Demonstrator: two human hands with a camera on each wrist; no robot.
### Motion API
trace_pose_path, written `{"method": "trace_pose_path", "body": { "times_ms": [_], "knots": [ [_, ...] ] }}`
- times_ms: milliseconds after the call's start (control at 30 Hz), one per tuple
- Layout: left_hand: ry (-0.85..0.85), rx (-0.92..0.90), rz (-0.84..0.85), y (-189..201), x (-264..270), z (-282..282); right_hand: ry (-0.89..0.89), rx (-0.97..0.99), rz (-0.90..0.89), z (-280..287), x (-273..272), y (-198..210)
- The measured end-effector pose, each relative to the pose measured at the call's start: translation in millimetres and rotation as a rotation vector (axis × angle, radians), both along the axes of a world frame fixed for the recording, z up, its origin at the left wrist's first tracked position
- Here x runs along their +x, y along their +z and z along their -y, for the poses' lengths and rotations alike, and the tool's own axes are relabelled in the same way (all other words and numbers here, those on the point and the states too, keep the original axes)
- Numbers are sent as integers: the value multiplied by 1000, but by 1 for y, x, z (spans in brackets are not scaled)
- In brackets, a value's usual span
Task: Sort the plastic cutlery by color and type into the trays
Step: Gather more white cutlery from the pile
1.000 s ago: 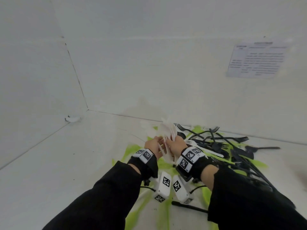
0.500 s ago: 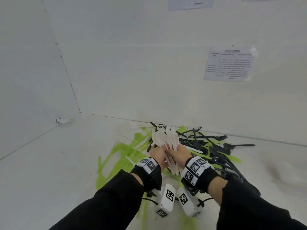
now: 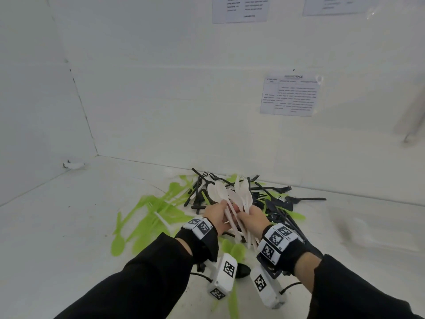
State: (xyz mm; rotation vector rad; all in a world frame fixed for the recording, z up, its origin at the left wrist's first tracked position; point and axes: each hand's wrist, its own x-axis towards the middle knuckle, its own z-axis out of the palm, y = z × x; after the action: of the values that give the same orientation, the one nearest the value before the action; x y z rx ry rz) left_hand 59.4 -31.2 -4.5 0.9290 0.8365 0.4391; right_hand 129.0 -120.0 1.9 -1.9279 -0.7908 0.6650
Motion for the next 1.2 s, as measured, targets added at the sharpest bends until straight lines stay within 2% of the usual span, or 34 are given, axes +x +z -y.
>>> {"method": "trace_pose_path", "body": {
  "times_ms": [133,267,500,600,700,800,967,1100,1200],
  "knots": [
    [-15,15,-22,-4,3,12,24,-22,-38,10,2,-4],
    [14,35,-50,-4,5,22,-55,-32,85,12,5,-13],
    [-51,33,-39,-9,11,37,-84,30,6,16,14,-18],
    [-98,2,-16,-10,11,39,-62,40,-38,19,15,-17],
    [-130,-16,-30,-11,12,39,45,-29,60,18,13,-14],
    [-91,-9,-94,-11,11,36,122,-99,121,16,10,-12],
    [4,-35,-100,-13,8,22,-80,-103,140,11,9,-16],
    [6,-21,-41,-12,7,14,-40,-66,165,2,8,-20],
    [-55,-9,-14,-11,4,12,-53,-47,157,-3,5,-19]
  ]
}}
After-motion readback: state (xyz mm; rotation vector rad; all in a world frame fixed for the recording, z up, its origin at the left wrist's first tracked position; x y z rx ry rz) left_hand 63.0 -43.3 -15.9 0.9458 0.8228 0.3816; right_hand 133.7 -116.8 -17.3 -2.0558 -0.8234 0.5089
